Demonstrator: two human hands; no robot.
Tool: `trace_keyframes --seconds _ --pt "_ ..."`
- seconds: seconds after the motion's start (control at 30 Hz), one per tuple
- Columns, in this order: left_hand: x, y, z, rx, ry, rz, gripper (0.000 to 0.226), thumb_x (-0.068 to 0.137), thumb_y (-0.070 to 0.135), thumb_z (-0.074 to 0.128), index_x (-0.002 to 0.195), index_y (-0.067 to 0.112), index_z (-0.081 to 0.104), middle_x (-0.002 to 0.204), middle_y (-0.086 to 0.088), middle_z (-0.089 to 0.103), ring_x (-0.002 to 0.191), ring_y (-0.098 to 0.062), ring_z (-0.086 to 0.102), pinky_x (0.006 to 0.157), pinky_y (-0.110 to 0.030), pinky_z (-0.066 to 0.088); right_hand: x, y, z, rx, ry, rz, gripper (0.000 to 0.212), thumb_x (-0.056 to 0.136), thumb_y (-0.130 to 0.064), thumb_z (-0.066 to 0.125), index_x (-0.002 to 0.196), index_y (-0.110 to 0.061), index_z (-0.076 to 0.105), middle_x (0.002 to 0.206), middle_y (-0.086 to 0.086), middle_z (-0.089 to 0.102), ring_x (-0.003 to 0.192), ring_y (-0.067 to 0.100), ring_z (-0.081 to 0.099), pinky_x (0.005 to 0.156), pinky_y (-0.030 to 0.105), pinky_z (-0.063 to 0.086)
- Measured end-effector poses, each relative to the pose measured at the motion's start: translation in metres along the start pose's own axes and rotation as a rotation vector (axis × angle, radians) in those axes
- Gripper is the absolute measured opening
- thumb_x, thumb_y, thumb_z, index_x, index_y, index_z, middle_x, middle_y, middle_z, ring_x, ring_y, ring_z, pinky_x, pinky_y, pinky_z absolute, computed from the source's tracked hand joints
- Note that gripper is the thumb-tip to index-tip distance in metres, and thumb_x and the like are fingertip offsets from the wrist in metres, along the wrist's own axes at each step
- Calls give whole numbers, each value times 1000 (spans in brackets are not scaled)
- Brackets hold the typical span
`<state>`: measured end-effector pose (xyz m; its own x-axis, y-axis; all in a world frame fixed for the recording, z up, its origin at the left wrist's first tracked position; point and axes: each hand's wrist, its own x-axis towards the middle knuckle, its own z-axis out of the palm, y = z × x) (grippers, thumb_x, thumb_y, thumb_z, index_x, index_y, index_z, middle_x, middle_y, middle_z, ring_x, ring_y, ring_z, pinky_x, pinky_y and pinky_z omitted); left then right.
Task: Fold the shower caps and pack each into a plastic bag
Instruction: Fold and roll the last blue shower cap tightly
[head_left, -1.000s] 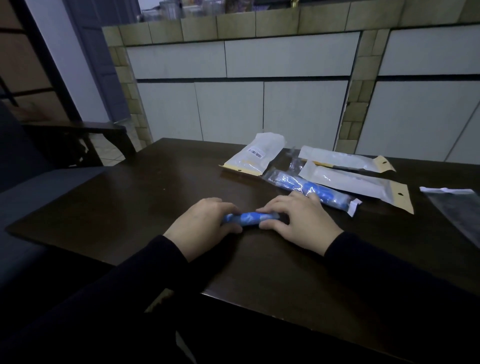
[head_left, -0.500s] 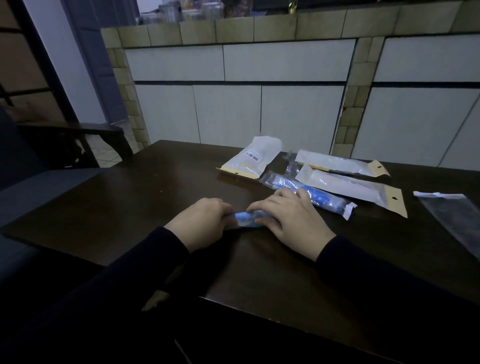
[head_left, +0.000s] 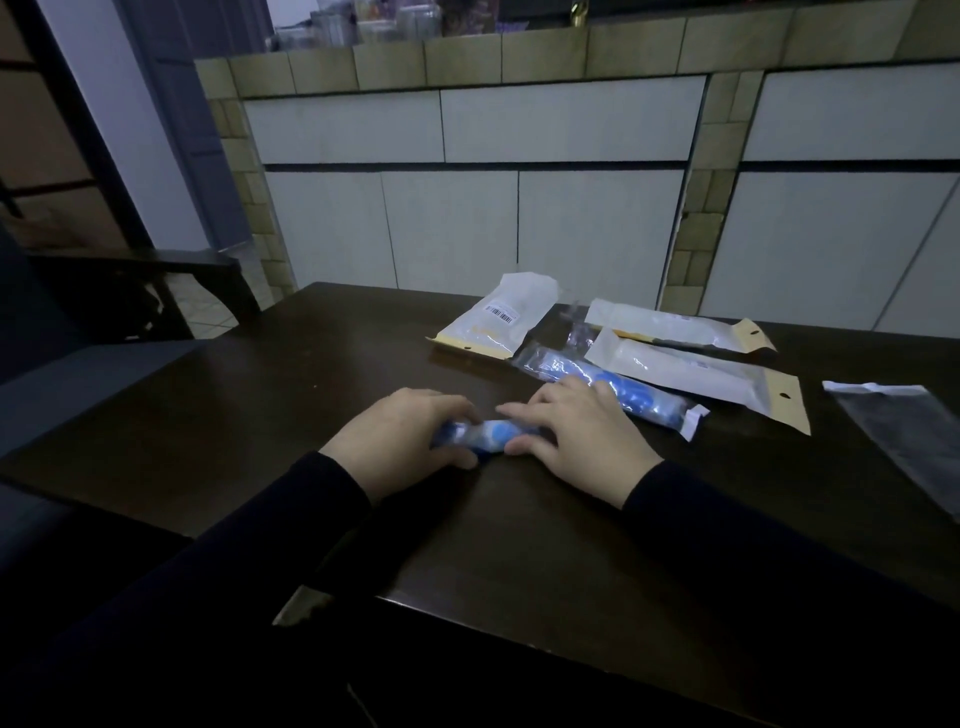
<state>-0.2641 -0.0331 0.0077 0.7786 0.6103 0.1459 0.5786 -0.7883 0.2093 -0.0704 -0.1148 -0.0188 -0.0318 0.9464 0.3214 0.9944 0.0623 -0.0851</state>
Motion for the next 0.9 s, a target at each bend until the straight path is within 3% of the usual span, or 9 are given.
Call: trace_keyframes --seconds 0.1,0.2,0.3,0.37,0.43,0.53,0.7,0.83,0.9 --pt "-1 0 2 75 34 48 35 89 44 61 123 35 59 112 6 63 103 -13 57 86 -31 48 -4 -3 0 -95 104 -82 38 95 -51 46 127 -37 60 114 -9 67 108 20 47 88 39 26" --pt "-2 0 8 95 116 92 31 93 38 57 122 30 63 103 1 67 99 -16 58 82 -28 47 -6 -6 1 -183 106 -133 41 89 -52 44 104 -30 74 98 -6 71 92 24 58 76 42 39" --pt "-2 1 13 69 166 132 28 94 33 54 116 23 69 100 -1 68 94 -20 61 79 -29 48 -4 -2 5 -170 197 -163 24 80 -43 70 96 -26 77 77 -3 64 76 25 61 68 43 44" --pt "-2 3 13 60 168 156 39 93 42 45 114 22 70 99 0 66 90 -21 63 76 -31 52 -2 0 5 -168 254 -190 23 74 -35 80 94 -24 78 67 -3 60 68 24 59 66 41 45" --pt "1 5 10 89 129 162 41 89 47 51 118 24 68 94 0 66 90 -21 61 75 -32 50 -4 1 2 -136 274 -171 19 82 -39 68 93 -27 78 64 -5 61 66 22 56 67 38 41" --pt "6 10 5 84 59 145 37 85 40 68 120 30 66 95 3 68 92 -16 58 80 -31 46 -9 0 -8 -81 250 -120 27 87 -43 51 91 -34 77 65 -8 66 69 20 54 71 38 32" --pt "8 18 -2 -182 45 30 23 83 39 70 105 33 73 83 9 70 76 -5 61 73 -29 52 -16 5 -29 -8 153 3 31 95 -51 44 118 -42 63 102 -13 67 97 13 46 79 32 20" --pt "15 38 -3 -277 1 37 24 82 40 72 105 34 73 83 12 69 77 0 61 65 -14 47 -31 24 -50 14 102 54 35 90 -53 52 121 -41 62 90 -9 56 95 12 48 80 27 21" --pt "21 51 -1 -291 -28 54 25 81 41 72 104 35 73 83 14 68 76 0 61 65 -15 46 -44 34 -59 -11 74 73 37 89 -54 52 122 -42 62 88 -10 51 89 8 44 77 26 19"
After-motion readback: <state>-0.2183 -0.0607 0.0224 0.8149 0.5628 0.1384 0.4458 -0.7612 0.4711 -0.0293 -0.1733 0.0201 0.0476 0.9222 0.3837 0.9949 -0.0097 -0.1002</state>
